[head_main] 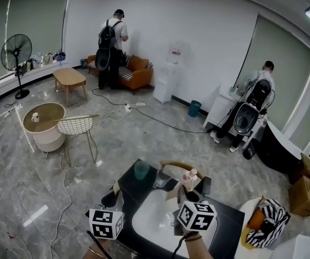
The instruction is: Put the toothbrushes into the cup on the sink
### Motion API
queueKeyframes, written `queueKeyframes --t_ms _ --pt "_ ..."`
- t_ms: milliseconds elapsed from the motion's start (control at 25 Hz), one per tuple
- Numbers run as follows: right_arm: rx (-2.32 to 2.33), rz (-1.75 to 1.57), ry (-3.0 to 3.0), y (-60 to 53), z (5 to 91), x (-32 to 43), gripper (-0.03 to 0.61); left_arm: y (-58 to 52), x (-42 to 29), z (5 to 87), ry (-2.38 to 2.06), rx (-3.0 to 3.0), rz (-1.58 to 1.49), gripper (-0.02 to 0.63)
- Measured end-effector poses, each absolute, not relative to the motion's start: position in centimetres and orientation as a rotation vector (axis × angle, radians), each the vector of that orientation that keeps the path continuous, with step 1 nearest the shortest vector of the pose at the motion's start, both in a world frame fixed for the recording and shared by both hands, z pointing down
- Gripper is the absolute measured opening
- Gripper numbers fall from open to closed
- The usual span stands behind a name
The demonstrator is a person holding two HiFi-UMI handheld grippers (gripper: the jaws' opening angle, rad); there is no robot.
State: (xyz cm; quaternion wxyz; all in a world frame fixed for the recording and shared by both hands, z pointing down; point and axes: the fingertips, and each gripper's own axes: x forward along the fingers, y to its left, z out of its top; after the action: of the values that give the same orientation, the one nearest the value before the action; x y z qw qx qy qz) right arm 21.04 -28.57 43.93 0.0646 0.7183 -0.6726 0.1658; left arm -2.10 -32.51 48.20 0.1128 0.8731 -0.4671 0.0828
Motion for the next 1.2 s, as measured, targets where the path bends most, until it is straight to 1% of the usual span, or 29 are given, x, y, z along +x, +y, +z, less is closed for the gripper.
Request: queueKeyframes --t_ms 560,1200 --pt "2.217 0.471 -2.065 -33.4 41.8 23.9 0.031 -32.3 -3.3 49.9 -1.425 2.494 0.278 0.038" --pt "2.174 0.431 -2.11 -38.4 41.1 24.0 0.031 -32.1 -2.5 49.9 -1.436 2.495 0.305 0.038"
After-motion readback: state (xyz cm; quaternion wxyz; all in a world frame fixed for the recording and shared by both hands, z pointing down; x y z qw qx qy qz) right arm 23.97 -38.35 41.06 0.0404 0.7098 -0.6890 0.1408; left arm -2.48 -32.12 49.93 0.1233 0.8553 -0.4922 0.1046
